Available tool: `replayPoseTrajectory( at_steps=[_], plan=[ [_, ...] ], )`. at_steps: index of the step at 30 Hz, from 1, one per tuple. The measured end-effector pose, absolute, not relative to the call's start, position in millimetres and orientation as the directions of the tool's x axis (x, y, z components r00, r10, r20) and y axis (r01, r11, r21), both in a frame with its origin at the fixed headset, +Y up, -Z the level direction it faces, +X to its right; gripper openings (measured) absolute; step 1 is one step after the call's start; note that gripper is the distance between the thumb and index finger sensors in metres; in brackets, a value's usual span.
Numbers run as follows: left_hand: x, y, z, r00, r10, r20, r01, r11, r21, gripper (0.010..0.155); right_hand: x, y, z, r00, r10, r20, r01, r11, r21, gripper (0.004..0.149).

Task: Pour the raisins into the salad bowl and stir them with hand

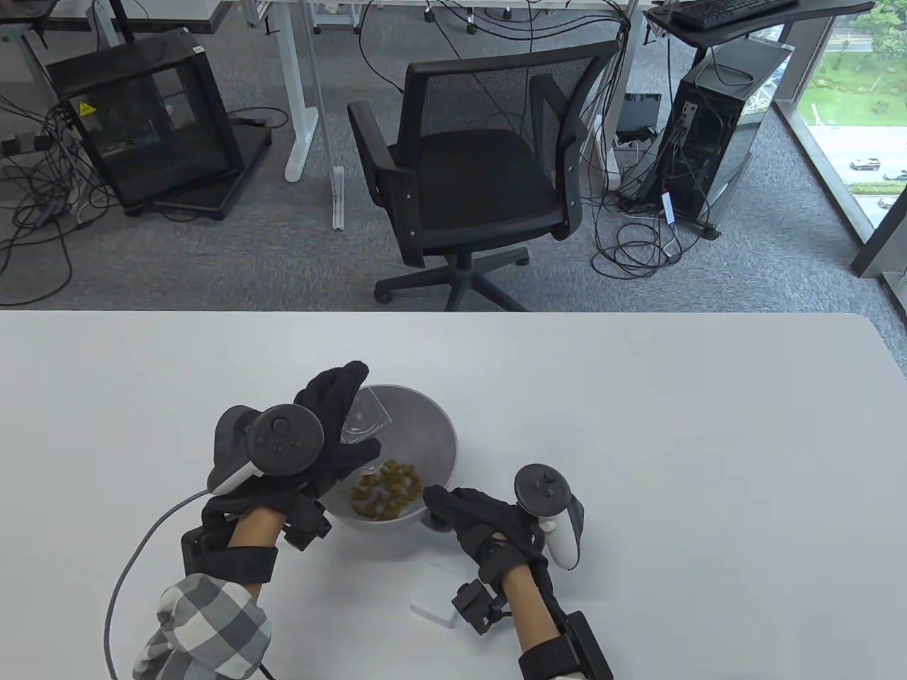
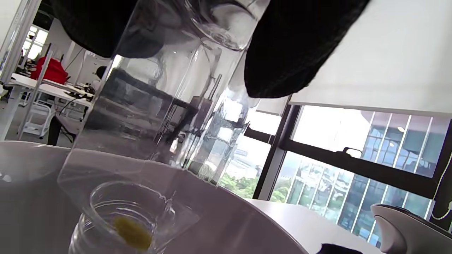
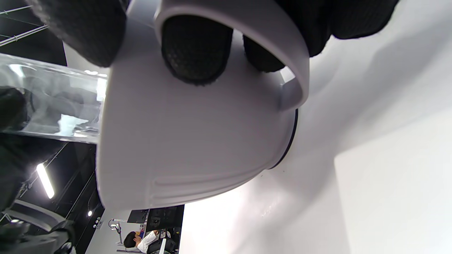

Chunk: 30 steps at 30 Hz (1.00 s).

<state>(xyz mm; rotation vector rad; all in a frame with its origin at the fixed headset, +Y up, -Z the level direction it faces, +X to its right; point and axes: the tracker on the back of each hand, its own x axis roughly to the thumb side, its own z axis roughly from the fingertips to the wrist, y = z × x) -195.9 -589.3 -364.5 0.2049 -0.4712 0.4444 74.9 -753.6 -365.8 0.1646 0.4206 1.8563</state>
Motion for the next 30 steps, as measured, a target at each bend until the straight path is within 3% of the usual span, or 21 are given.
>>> replayPoseTrajectory(
  at_steps=[6,7,8,12,14,19,24,26,28,30],
  plan=[
    [-211,-594,-368,0.815,0.421,0.399,-0.485,0.871,0.071,0.096,75,-754,-366,-0.323,0.941,-0.098,-0.891,-0.268,0.368,0.056],
    [-216,-595,-371,0.841,0.462,0.283,-0.508,0.854,0.114,0.095,75,-754,-366,-0.321,0.942,-0.099,-0.891,-0.265,0.369,0.056],
    [-217,-594,-371,0.843,0.475,0.251,-0.515,0.848,0.126,0.094,75,-754,-366,-0.319,0.942,-0.1,-0.892,-0.263,0.368,0.056],
    [-214,-596,-375,0.824,0.499,0.269,-0.537,0.839,0.088,0.095,75,-754,-366,-0.32,0.942,-0.099,-0.892,-0.264,0.368,0.056],
    [-217,-601,-378,0.816,0.541,0.205,-0.558,0.829,0.035,0.094,75,-754,-366,-0.321,0.942,-0.099,-0.891,-0.265,0.369,0.056],
    [-214,-606,-373,0.714,0.634,0.297,-0.65,0.758,-0.053,0.09,75,-754,-366,-0.323,0.941,-0.097,-0.888,-0.266,0.374,0.056],
    [-214,-595,-366,0.781,0.488,0.39,-0.494,0.864,-0.093,0.071,75,-754,-366,-0.321,0.942,-0.098,-0.891,-0.265,0.369,0.056],
    [-217,-590,-359,0.828,0.392,0.4,-0.431,0.902,0.008,0.066,75,-755,-366,-0.319,0.943,-0.098,-0.892,-0.264,0.368,0.056],
    [-221,-586,-352,0.858,0.323,0.399,-0.391,0.915,0.1,0.051,75,-755,-366,-0.318,0.943,-0.099,-0.893,-0.263,0.366,0.057],
    [-223,-586,-346,0.881,0.296,0.37,-0.329,0.944,0.028,0.056,75,-755,-366,-0.321,0.942,-0.097,-0.891,-0.265,0.368,0.057]
  ],
)
